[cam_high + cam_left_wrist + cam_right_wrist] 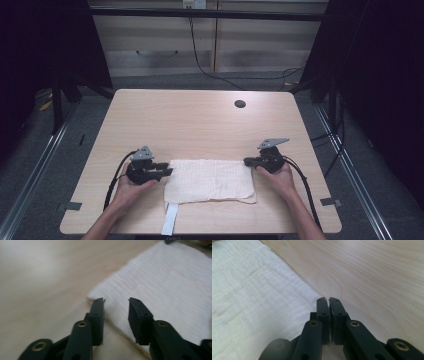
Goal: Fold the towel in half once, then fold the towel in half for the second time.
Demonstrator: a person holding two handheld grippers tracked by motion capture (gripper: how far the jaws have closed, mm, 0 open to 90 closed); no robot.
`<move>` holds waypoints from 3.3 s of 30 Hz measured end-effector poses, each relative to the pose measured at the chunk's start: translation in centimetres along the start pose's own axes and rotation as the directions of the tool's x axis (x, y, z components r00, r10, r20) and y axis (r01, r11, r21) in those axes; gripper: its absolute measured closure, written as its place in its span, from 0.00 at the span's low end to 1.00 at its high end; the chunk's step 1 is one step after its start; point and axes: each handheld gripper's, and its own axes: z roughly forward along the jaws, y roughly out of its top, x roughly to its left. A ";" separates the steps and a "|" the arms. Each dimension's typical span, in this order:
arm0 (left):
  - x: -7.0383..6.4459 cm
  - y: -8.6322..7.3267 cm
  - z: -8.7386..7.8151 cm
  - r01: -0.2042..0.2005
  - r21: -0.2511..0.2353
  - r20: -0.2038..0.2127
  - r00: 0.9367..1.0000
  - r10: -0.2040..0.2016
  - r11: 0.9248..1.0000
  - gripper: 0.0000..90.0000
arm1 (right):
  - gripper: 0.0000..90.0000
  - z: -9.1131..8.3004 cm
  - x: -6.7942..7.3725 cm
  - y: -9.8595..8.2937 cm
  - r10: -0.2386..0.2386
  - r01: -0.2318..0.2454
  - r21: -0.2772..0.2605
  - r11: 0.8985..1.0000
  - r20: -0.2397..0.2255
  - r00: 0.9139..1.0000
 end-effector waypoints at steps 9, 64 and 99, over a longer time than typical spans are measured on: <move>2.5 1.5 2.2 0.065 0.053 0.057 0.996 -0.068 0.996 0.64 | 0.97 0.1 0.0 0.1 -0.002 0.002 -0.003 1.000 -0.007 1.000; 1.9 1.6 3.3 0.016 0.049 0.050 0.999 -0.019 0.999 0.95 | 0.97 -3.9 2.2 2.2 -0.056 0.053 -0.188 0.981 -0.013 0.998; 2.3 1.9 1.7 0.081 -0.032 0.039 0.996 -0.079 0.996 0.95 | 0.97 -5.3 6.8 1.7 -0.224 0.207 -0.151 0.967 -0.109 0.968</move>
